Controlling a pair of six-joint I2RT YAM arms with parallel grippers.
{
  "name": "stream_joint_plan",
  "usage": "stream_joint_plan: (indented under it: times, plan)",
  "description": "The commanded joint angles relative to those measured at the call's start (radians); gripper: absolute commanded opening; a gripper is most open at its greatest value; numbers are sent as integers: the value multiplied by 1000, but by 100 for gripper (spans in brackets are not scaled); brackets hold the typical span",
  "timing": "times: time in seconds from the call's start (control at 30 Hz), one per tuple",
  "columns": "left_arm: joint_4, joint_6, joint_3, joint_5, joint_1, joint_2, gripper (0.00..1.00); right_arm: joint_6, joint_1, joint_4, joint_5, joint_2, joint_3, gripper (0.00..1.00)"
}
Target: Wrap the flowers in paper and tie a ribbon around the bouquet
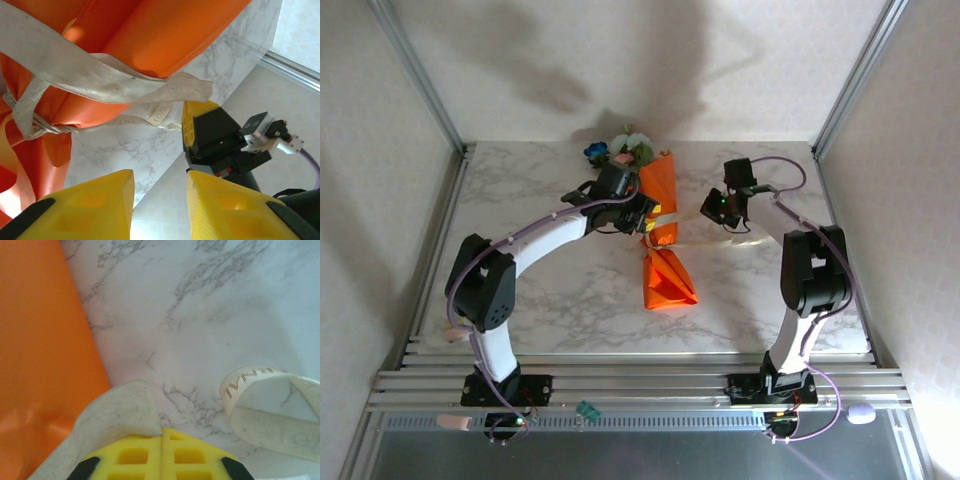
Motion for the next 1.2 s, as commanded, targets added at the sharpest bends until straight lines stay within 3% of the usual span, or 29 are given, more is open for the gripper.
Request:
stream_joint_plan:
  times: [0.0, 0.27, 0.63, 0.87, 1.0, 1.17]
  plan:
    - [12, 17, 30, -17, -14, 42, 26, 18, -9, -80, -24, 57, 75, 0]
    - [-59, 94, 109, 4, -42, 93, 19, 53, -17, -142, -81, 145, 133, 10]
    - [-50, 121, 140, 33, -75, 152, 14, 30, -17, -197, -32, 21, 121, 35]
    - [-78, 149, 193, 10, -89, 172, 15, -3, -48, -265, 96, -86, 99, 46]
    - [-202, 275, 321, -21, -93, 211, 16, -57, -138, -270, 125, -128, 66, 45]
    - [-345, 548, 455, -106, -96, 260, 19, -221, -166, -306, 162, -12, 111, 42]
